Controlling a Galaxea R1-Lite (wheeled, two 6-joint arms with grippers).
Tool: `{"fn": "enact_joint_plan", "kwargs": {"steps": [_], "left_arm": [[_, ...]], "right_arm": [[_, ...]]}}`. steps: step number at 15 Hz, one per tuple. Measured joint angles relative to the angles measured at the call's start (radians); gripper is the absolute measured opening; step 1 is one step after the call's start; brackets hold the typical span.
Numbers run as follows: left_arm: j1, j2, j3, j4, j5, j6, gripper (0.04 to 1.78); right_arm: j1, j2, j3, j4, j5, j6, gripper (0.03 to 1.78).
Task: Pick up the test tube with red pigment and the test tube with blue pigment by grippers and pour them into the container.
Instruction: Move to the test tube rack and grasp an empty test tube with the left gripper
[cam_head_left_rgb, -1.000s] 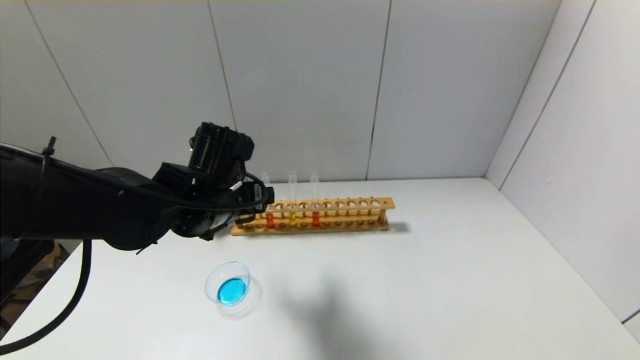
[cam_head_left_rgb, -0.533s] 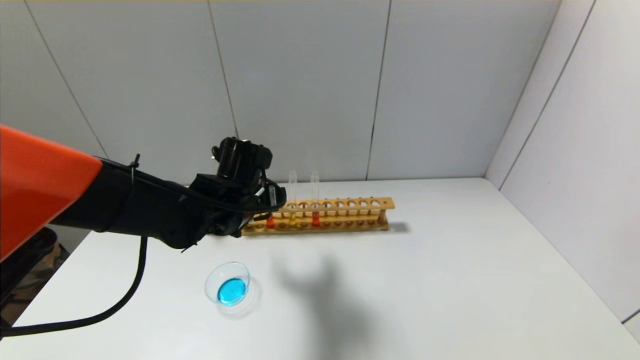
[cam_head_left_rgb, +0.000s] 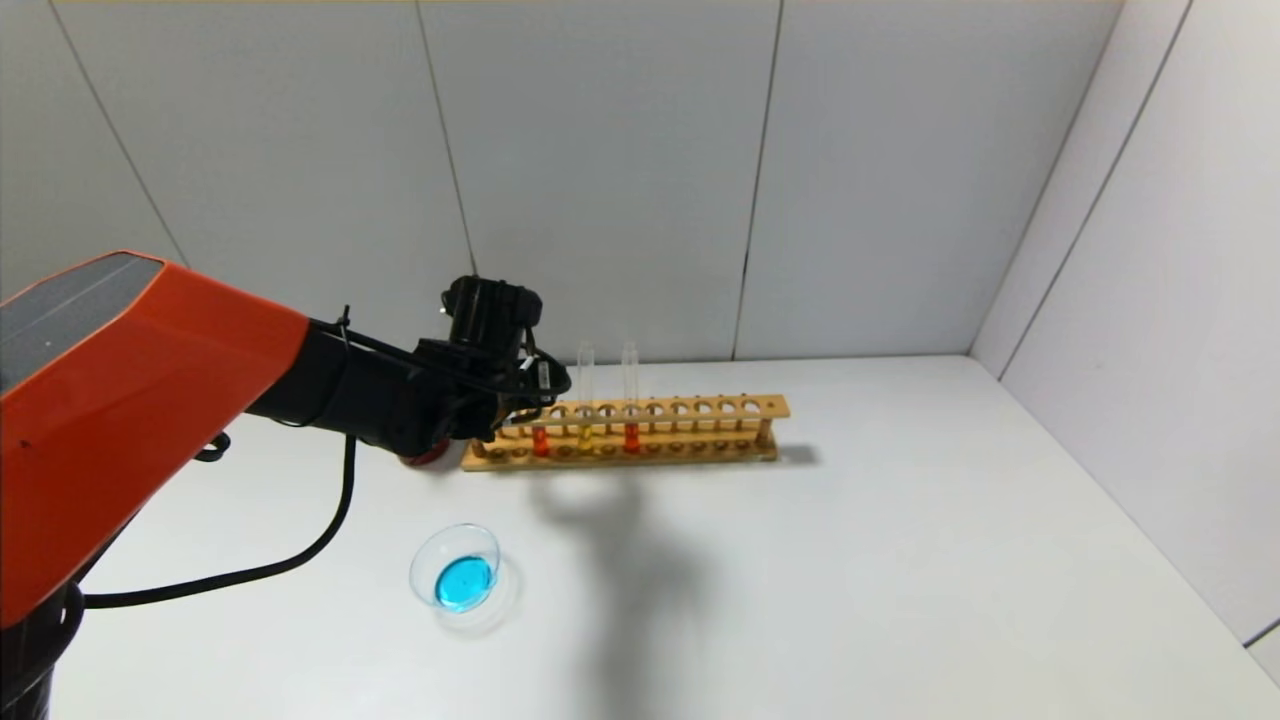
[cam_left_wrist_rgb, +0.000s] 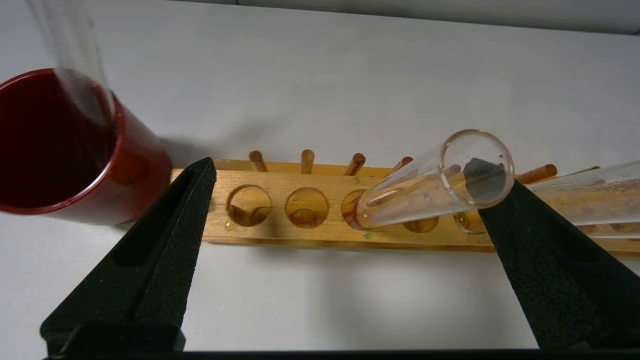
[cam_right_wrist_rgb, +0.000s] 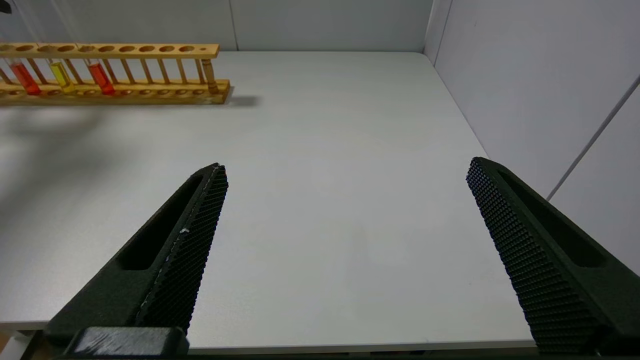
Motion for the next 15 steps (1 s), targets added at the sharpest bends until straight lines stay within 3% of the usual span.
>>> {"fn": "enact_joint_plan", "kwargs": {"steps": [5, 8, 11, 15], "left_arm": [[0.001, 0.038, -0.024, -0.001, -0.01, 0.052, 1.74], [-0.003, 0.043, -0.024, -0.029, -0.011, 0.07, 1.58], [-0.006, 0.047, -0.022, -0.037, -0.011, 0.09, 1.18], [-0.012, 0.06, -0.024, -0.067, -0.018, 0.095, 0.46]], "right_arm": [[0.0, 0.0, 0.0, 0.0, 0.0, 0.001, 1.75], [0.0, 0.0, 0.0, 0.0, 0.0, 0.0, 1.75], [0.0, 0.0, 0.0, 0.0, 0.0, 0.0, 1.75], [0.0, 0.0, 0.0, 0.0, 0.0, 0.0, 1.75]]}}
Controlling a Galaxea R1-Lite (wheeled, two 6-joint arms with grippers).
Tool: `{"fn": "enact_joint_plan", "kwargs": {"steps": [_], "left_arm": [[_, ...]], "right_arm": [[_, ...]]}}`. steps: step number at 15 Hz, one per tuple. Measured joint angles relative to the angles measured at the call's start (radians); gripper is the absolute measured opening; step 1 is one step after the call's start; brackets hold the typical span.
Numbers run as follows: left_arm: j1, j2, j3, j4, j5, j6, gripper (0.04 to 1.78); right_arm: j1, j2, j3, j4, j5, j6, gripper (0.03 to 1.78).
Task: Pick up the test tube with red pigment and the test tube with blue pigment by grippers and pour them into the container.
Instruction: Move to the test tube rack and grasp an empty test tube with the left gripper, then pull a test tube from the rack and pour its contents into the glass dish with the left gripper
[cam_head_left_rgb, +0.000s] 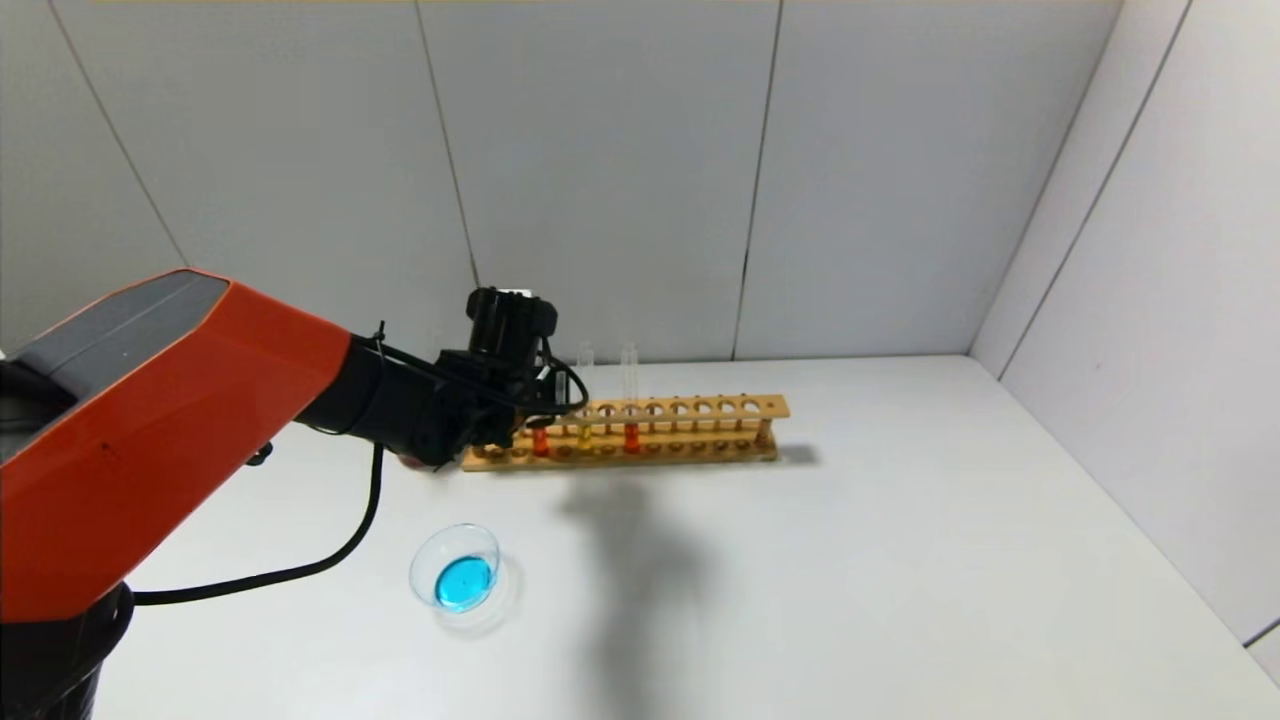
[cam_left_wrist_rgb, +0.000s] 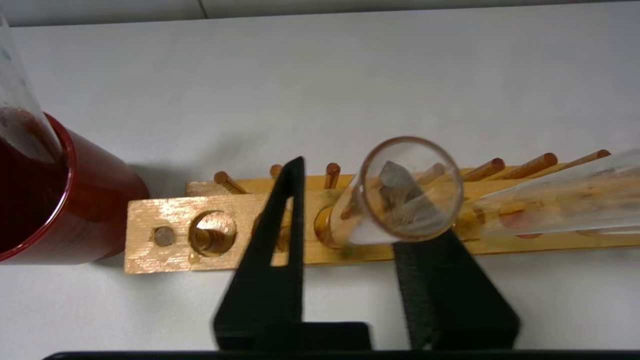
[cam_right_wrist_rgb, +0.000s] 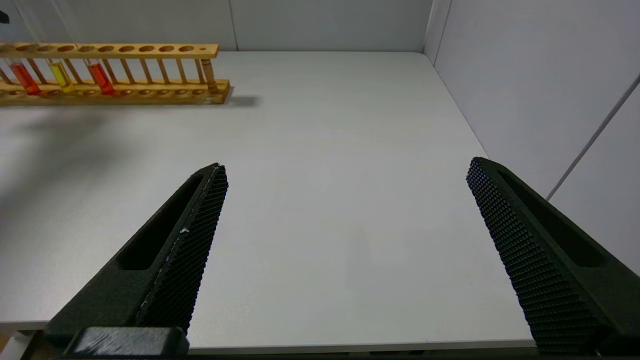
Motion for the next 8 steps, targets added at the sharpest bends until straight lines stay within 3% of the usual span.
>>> {"fn": "enact_joint_plan", "kwargs": {"steps": [2, 8], "left_arm": [[0.0, 0.009, 0.0, -0.03, -0.008, 0.004, 0.33], [-0.001, 0.001, 0.001, -0.032, -0.012, 0.019, 0.33]], "right_arm": [[0.0, 0.0, 0.0, 0.0, 0.0, 0.001, 1.75], [0.0, 0.0, 0.0, 0.0, 0.0, 0.0, 1.75]]}}
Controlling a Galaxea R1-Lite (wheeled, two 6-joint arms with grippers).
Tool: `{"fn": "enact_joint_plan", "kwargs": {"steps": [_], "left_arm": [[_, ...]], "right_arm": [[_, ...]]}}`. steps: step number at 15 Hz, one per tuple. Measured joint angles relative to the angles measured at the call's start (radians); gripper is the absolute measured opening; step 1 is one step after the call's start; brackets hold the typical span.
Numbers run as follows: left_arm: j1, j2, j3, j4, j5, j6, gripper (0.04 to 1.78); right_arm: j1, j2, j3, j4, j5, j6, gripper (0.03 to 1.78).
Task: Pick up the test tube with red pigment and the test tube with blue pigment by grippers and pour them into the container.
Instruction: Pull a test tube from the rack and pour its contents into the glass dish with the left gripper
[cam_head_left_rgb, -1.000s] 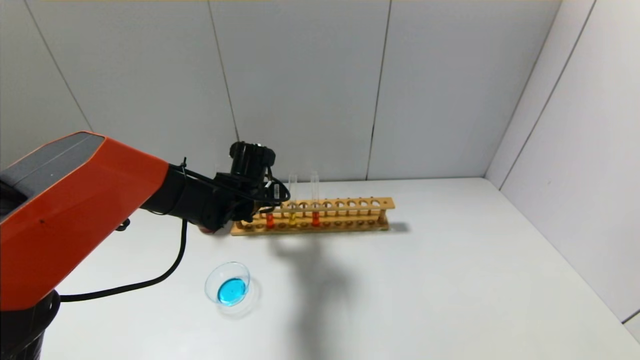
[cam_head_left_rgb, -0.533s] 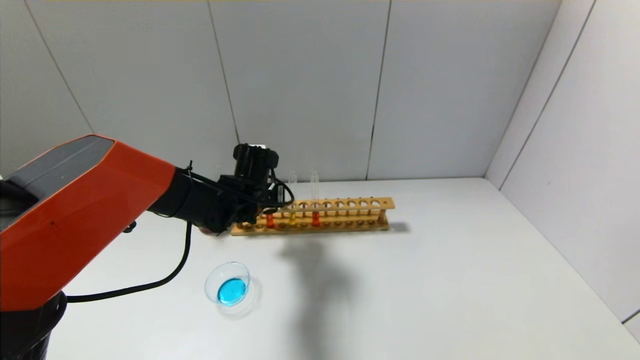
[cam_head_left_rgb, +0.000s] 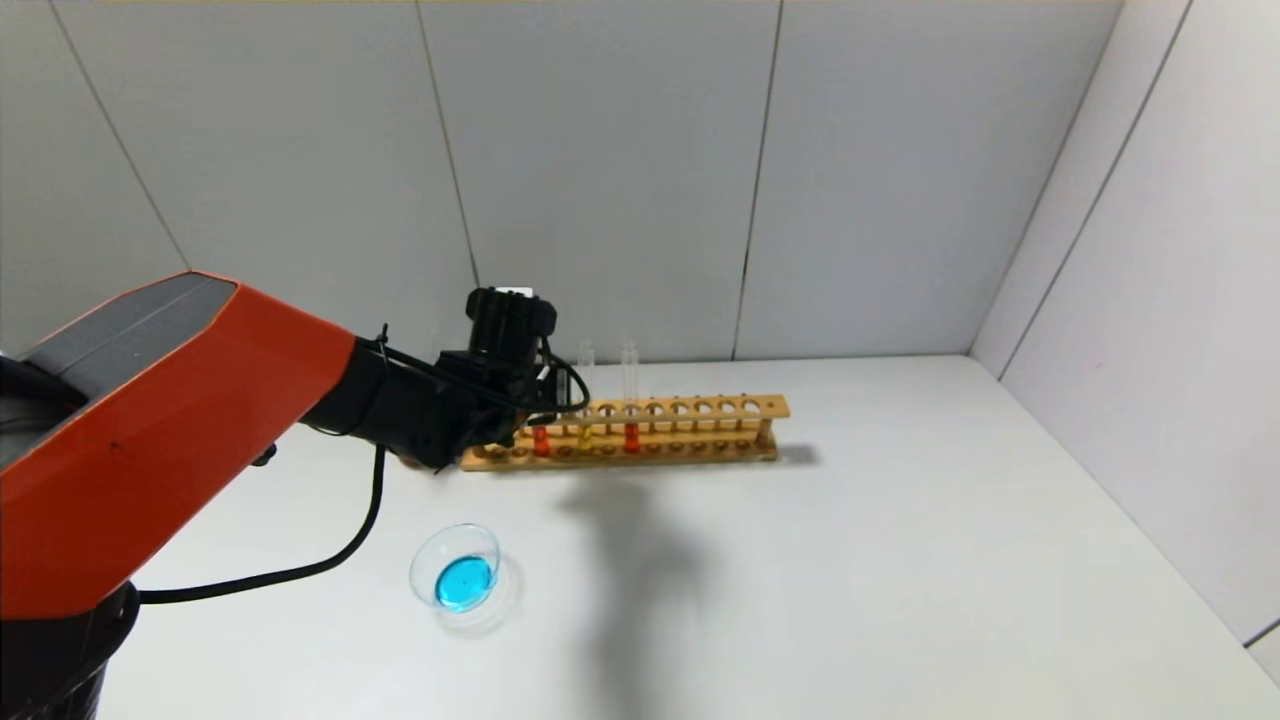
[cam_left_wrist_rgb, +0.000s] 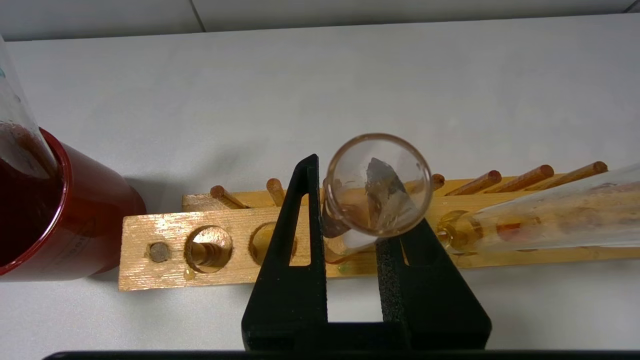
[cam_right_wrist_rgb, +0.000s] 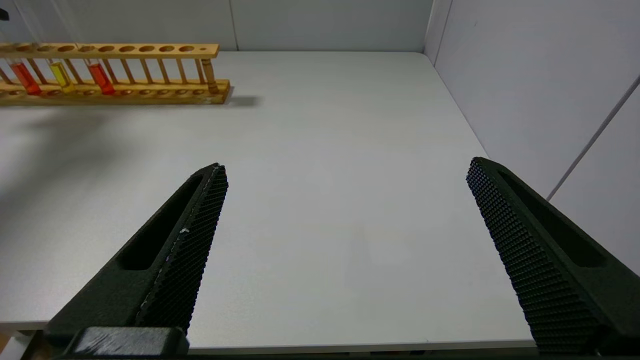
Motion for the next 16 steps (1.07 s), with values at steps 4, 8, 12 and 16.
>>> {"fn": "enact_joint_plan", "kwargs": {"steps": [4, 8, 12, 16], "left_arm": [[0.0, -0.099, -0.013, 0.025, 0.004, 0.086, 0.33], [0.004, -0.243, -0.016, 0.039, 0.007, 0.161, 0.33], [0.006, -0.368, 0.031, 0.037, 0.002, 0.191, 0.33], [0.04, -0.522, 0.223, 0.031, -0.106, 0.326, 0.33]], "right_arm": [[0.0, 0.0, 0.0, 0.0, 0.0, 0.001, 1.75], [0.0, 0.0, 0.0, 0.0, 0.0, 0.0, 1.75], [0.0, 0.0, 0.0, 0.0, 0.0, 0.001, 1.75], [0.0, 0.0, 0.0, 0.0, 0.0, 0.0, 1.75]]}}
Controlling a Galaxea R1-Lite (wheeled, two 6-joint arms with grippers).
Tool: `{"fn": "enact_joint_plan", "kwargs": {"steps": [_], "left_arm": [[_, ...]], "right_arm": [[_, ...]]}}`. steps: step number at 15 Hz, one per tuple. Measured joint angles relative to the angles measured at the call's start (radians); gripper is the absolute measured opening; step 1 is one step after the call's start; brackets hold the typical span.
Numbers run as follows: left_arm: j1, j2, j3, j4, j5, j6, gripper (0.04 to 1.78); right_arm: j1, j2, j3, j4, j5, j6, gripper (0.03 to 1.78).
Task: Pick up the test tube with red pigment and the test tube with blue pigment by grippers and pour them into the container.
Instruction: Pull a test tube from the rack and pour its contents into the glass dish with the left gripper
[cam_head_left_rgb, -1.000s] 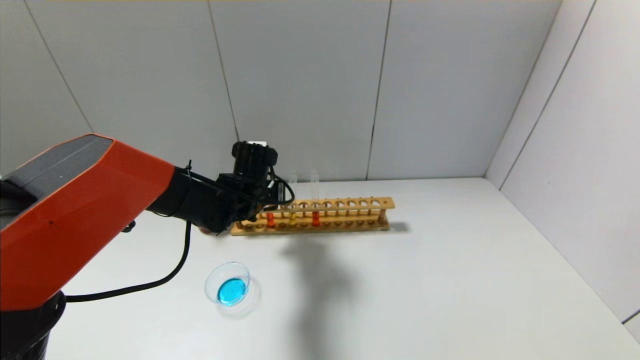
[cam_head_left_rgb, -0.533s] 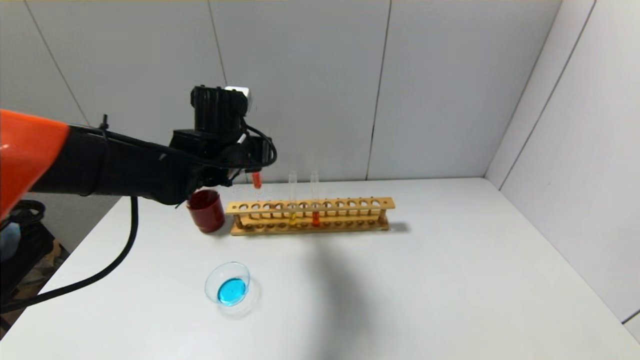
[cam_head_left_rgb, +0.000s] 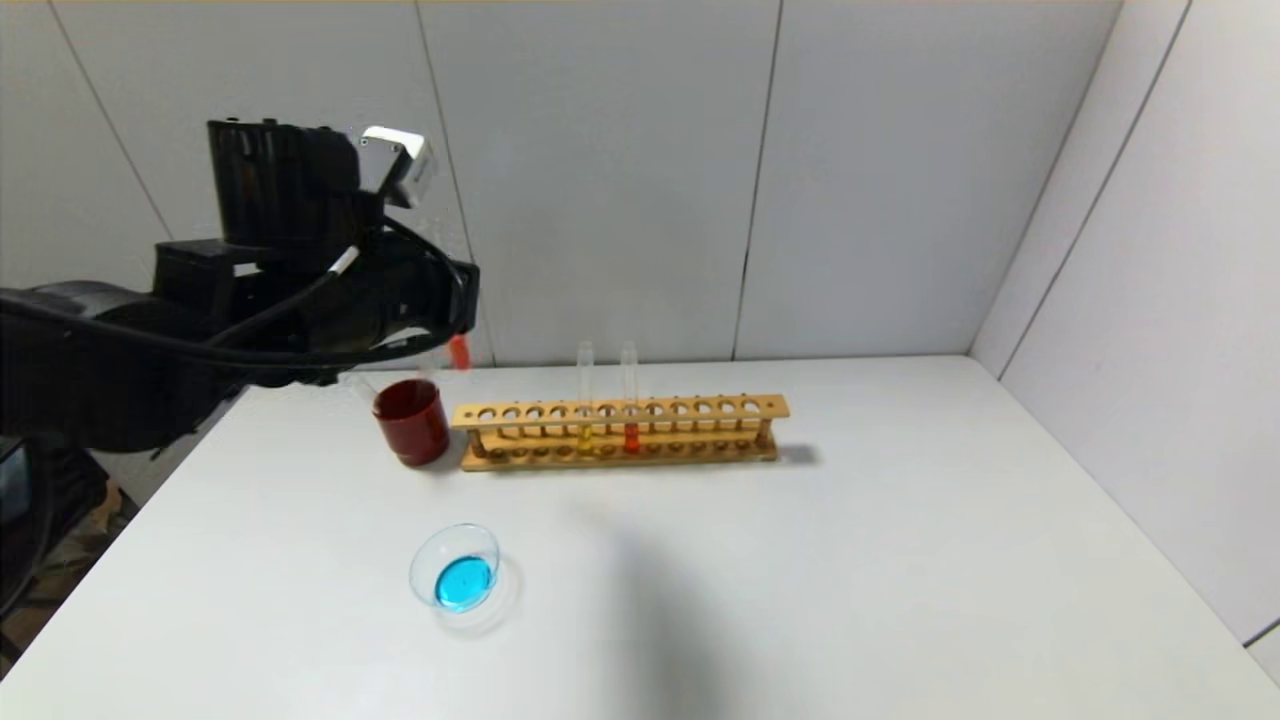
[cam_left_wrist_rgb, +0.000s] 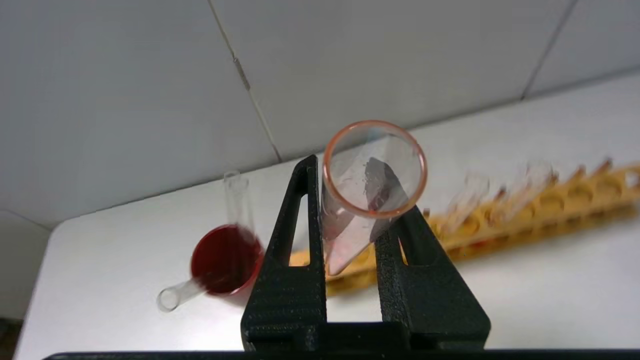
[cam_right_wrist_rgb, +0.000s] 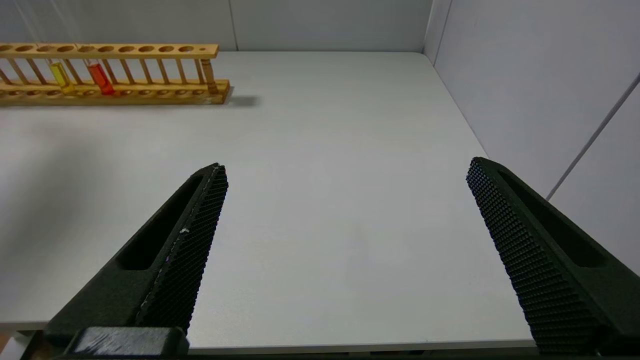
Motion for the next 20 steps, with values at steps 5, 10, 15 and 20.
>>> {"fn": "enact_joint_plan", "kwargs": {"steps": [5, 10, 15, 20], "left_arm": [[0.161, -0.184, 0.209, 0.007, -0.449, 0.359, 0.33], [0.3, -0.224, 0.225, 0.175, -0.672, 0.85, 0.33], [0.307, -0.213, 0.221, 0.25, -0.673, 1.18, 0.33], [0.304, -0.186, 0.226, 0.247, -0.678, 1.373, 0.33]], "right_arm": [[0.0, 0.0, 0.0, 0.0, 0.0, 0.0, 1.75], [0.0, 0.0, 0.0, 0.0, 0.0, 0.0, 1.75], [0.0, 0.0, 0.0, 0.0, 0.0, 0.0, 1.75], [0.0, 0.0, 0.0, 0.0, 0.0, 0.0, 1.75]]}}
